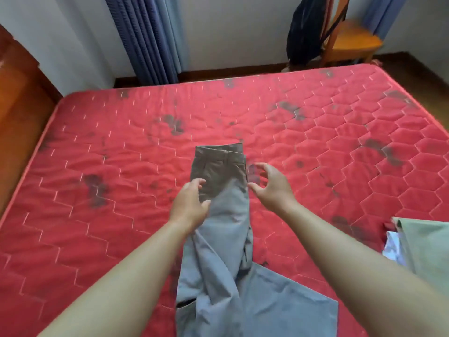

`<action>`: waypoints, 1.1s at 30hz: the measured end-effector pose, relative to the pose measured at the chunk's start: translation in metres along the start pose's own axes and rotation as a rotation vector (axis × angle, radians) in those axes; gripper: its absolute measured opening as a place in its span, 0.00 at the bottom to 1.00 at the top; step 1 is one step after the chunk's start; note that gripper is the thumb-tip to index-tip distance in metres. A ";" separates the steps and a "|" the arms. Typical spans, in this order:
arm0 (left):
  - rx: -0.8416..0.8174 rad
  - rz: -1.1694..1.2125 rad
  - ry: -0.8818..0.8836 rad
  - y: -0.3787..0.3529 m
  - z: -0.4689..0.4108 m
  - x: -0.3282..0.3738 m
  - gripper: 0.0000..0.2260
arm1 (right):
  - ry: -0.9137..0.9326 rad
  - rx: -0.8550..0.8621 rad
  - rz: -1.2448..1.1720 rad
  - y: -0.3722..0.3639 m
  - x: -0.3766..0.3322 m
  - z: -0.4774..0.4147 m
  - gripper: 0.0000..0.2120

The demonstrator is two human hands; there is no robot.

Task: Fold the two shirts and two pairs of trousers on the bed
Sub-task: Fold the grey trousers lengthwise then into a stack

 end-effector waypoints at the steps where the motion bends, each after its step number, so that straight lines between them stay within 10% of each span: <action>1: -0.039 -0.021 0.011 -0.027 0.002 -0.020 0.21 | -0.019 -0.040 0.012 -0.025 0.023 0.012 0.24; 12: -0.164 -0.132 0.489 -0.189 0.086 -0.168 0.28 | -0.424 -0.182 -0.020 -0.189 0.167 0.171 0.18; 26: 0.151 0.230 0.202 -0.118 0.056 -0.155 0.06 | -0.265 0.209 -0.140 -0.146 0.132 0.129 0.04; 33: 0.027 0.152 0.271 -0.152 0.109 -0.180 0.19 | -0.533 -0.062 -0.119 -0.182 0.180 0.174 0.38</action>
Point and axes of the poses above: each hand's wrist, its own z-axis away from the middle knuckle, its own y-axis out of the back of the hand, x = y × z, the point moved 7 cm from there along -z, towards the middle knuckle, and after that the axes turned 9 degrees about y, right-handed, at the moved point
